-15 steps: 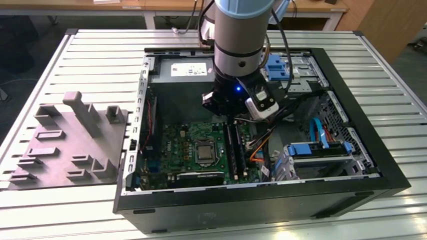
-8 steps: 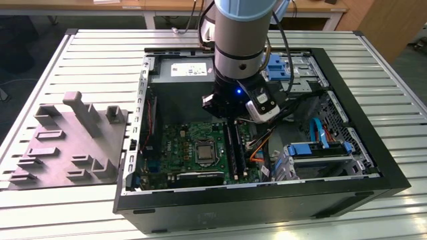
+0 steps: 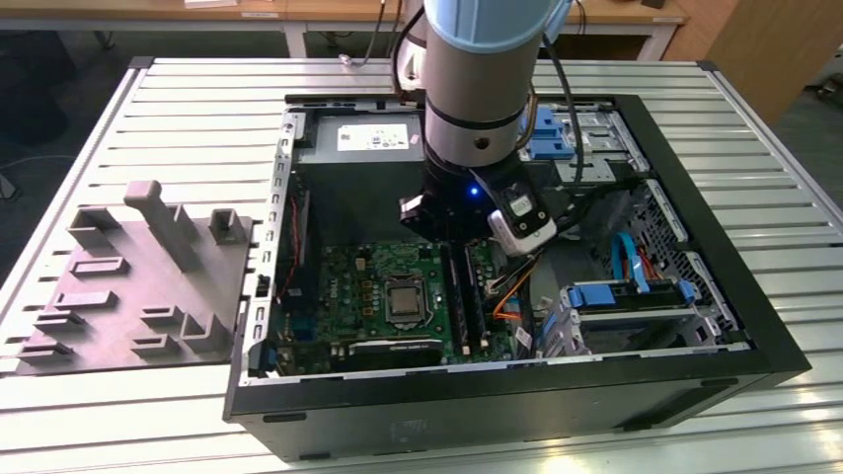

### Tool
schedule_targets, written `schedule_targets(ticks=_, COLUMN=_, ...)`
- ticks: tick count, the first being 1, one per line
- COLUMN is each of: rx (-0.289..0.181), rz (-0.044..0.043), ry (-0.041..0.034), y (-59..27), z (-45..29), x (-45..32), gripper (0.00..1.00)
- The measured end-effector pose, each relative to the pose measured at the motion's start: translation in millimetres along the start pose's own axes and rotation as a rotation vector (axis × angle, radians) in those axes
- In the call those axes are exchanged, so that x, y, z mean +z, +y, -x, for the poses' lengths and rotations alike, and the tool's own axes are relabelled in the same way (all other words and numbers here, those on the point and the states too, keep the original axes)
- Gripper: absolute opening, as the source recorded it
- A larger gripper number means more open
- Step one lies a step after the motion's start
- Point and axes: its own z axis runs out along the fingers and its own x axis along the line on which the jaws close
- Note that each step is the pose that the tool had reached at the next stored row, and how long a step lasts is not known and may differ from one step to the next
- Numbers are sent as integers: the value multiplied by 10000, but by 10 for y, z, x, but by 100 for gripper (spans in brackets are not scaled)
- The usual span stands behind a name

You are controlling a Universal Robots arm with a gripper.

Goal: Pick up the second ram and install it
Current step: 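Press down the second ram until it locks into place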

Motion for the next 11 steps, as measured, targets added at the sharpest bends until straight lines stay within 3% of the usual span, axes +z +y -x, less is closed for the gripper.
schedule_targets(ticks=11, rx=0, rz=-5, ry=-1, y=-112, z=0, x=-6, gripper=10)
